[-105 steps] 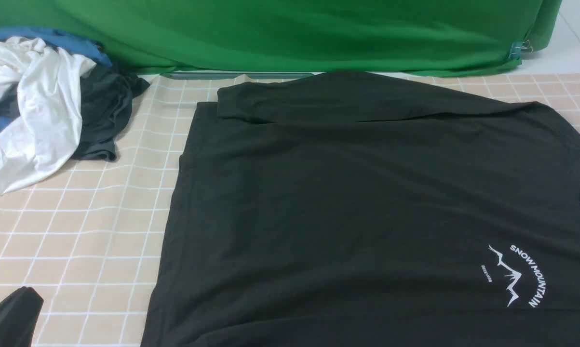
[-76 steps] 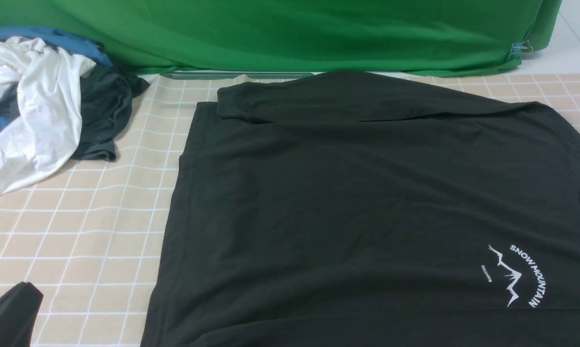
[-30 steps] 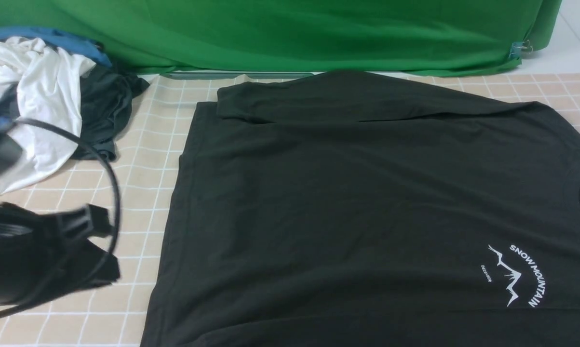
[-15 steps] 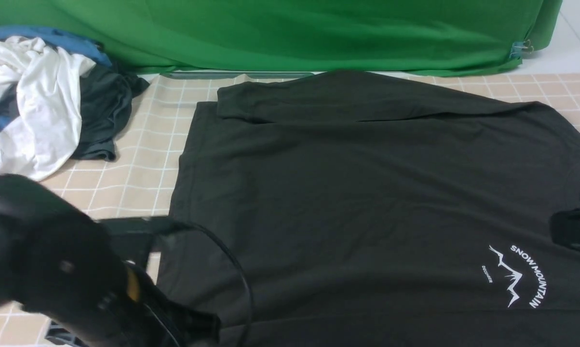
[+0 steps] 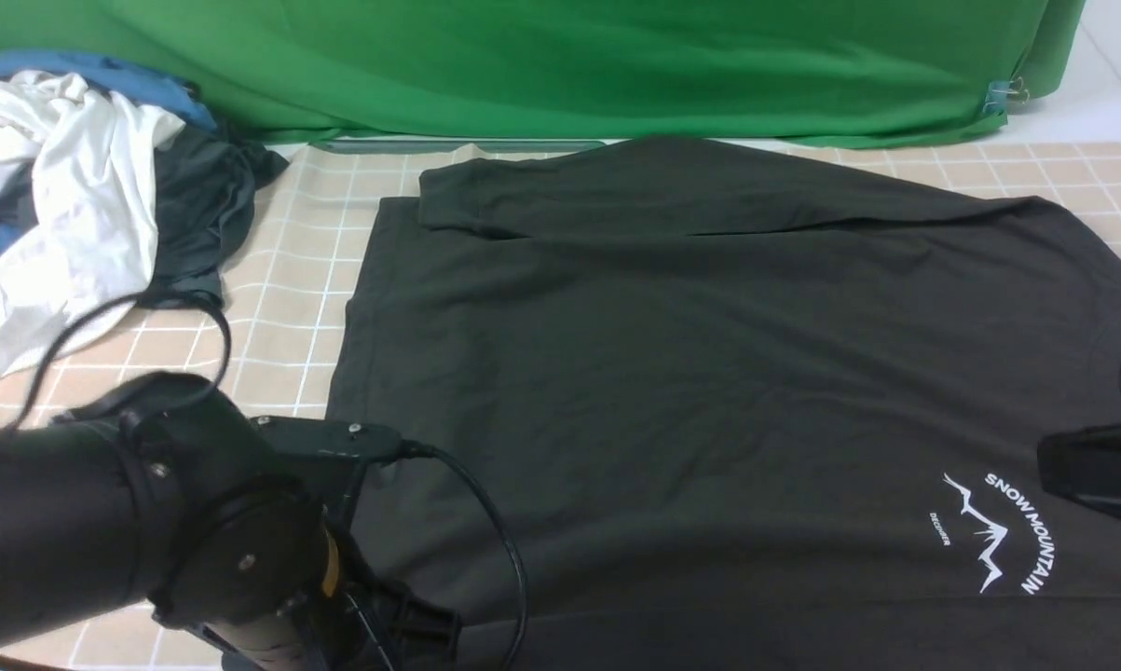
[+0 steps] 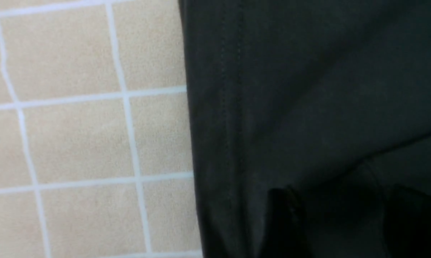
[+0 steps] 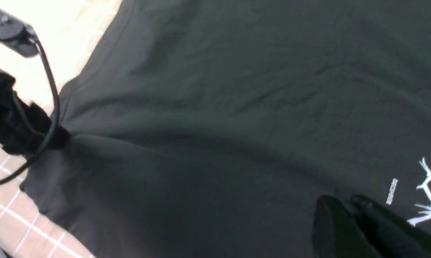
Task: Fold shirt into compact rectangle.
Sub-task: 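Grasp the left edge of the dark T-shirt lying flat on the table, then fold the left side of the black T-shirt inward over its body, then grab the top left corner of the dark shirt with the left gripper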
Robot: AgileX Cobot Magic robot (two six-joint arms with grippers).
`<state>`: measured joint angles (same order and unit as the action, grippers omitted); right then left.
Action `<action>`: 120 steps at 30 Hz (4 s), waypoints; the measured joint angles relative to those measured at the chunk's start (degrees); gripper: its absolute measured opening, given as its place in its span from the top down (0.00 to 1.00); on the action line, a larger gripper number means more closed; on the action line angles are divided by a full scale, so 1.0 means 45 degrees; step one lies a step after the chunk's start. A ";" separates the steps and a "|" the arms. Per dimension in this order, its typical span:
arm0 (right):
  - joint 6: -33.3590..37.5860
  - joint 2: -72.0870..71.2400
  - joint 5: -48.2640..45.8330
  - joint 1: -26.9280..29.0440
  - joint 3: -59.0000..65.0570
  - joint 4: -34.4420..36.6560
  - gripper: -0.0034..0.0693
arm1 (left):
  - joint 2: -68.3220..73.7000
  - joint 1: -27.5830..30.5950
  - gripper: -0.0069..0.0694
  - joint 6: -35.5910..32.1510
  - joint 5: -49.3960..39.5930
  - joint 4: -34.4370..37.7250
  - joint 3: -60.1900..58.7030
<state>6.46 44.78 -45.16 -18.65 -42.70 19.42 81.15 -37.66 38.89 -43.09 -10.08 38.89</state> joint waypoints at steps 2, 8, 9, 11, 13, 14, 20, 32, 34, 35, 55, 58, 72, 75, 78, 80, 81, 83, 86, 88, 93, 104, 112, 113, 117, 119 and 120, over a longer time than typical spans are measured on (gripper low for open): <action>0.0000 0.0000 0.0031 0.0000 0.0000 0.0043 0.81 | 0.0105 0.0000 0.29 0.0610 0.0489 -0.0235 -0.0344; 0.0000 0.0000 0.0472 0.0000 0.0038 0.0043 0.78 | 0.0206 0.0000 0.14 0.1938 0.1338 -0.0530 -0.1125; 0.0000 0.0000 0.0548 0.0000 0.0038 0.0043 0.77 | 0.0206 0.0000 0.14 0.1968 0.1450 -0.0534 -0.1187; 0.0000 0.0000 0.0745 0.0000 0.0038 0.0043 0.77 | 0.0184 0.0000 0.14 0.2047 0.1800 -0.0562 -0.1365; 0.0000 0.0000 0.0869 0.0000 0.0038 0.0043 0.76 | 0.0154 0.0000 0.19 0.2106 0.2105 -0.0550 -0.1517; 0.0000 0.0000 0.0866 0.0000 0.0038 0.0043 0.76 | 0.0154 0.0000 0.19 0.2104 0.2142 -0.0550 -0.1516; 0.0050 0.0000 0.0933 0.0000 0.0038 0.0055 0.76 | 0.0075 0.0000 0.70 0.1498 0.2182 -0.0166 -0.1570; 0.0047 0.0000 0.0933 0.0000 0.0038 0.0055 0.73 | -0.2430 0.0000 0.87 0.1210 -0.1346 0.0281 -0.0099; 0.0034 0.0000 0.0933 0.0000 0.0038 0.0055 0.72 | -0.2687 0.0000 0.87 0.1181 -0.1563 0.0320 0.0193; 0.0034 0.0000 0.0933 0.0000 0.0038 0.0055 0.72 | -0.2801 0.0000 0.87 0.1181 -0.1671 0.0303 0.0362; -0.0388 0.0000 0.0933 0.0000 0.0038 0.0055 0.68 | 0.0111 0.2474 0.87 0.0566 -0.0944 -0.2840 0.5402; -0.0388 0.0000 0.0933 0.0000 0.0038 0.0055 0.68 | 0.0648 0.2971 0.87 0.0184 -0.0212 -0.2695 0.5493; -0.0431 0.0000 0.0933 0.0000 0.0038 0.0066 0.66 | 0.2788 0.4063 0.84 -0.0206 0.2018 -0.3063 0.5507; -0.0458 0.0000 0.0933 0.0000 0.0038 0.0066 0.66 | 0.3049 0.4063 0.74 -0.0218 0.2160 -0.3568 0.5507; -0.0928 0.0000 0.0788 0.0000 0.0038 -0.0134 0.66 | 0.3034 0.4063 0.62 -0.0218 0.2002 -0.3742 0.5507; -0.1784 0.0034 0.0376 0.0000 0.0038 -0.0898 0.67 | 0.2804 0.4063 0.56 -0.0252 0.1437 -0.3721 0.5507; -0.2267 0.0130 -0.0024 0.0000 0.0038 -0.1406 0.69 | 0.2606 0.4063 0.55 -0.0369 0.1046 -0.3537 0.5507; -0.2889 0.0437 -0.0862 0.0000 0.0038 -0.2355 0.75 | 0.2194 0.4078 0.57 -0.0787 0.0298 -0.2768 0.5507; -0.3850 0.1537 -0.2242 0.0000 0.0026 -0.3888 0.88 | 0.1024 0.4064 0.72 -0.2532 -0.0108 -0.0155 0.4939; -0.4145 0.2167 -0.2441 0.0000 0.0026 -0.4225 0.90 | 0.0373 0.3985 0.81 -0.3377 0.0192 0.1117 0.4289; -0.4521 0.4636 -0.2268 0.0000 0.0026 -0.4314 0.82 | -0.1074 0.3475 0.90 -0.3952 0.0615 0.3535 0.1073; -0.4776 0.7910 -0.0250 0.0000 0.0067 -0.3978 0.39 | -0.0384 0.3417 0.90 -0.4018 0.1777 0.3676 -0.1790; -0.5492 0.9509 -0.0120 0.0000 0.0067 -0.3932 0.22 | -0.0232 0.3417 0.89 -0.4046 0.2228 0.3803 -0.2138; -0.5587 0.9675 -0.0096 0.0000 0.0067 -0.3919 0.21 | -0.0232 0.3417 0.89 -0.4046 0.2228 0.3803 -0.2138; -0.5866 1.0458 0.0126 0.0000 0.0067 -0.3906 0.19 | -0.0232 0.3417 0.89 -0.4056 0.2240 0.3803 -0.2138; -0.5879 1.0576 0.0180 0.0000 0.0016 -0.3855 0.21 | -0.0232 0.3417 0.89 -0.4056 0.2260 0.3820 -0.2138; -0.5782 1.0605 0.0180 0.0000 0.0005 -0.3759 0.25 | -0.0232 0.3417 0.89 -0.4056 0.2260 0.3838 -0.2138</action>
<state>-19.56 92.51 -44.35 -18.65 -42.68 2.50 80.10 -22.28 20.64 -32.91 7.20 29.27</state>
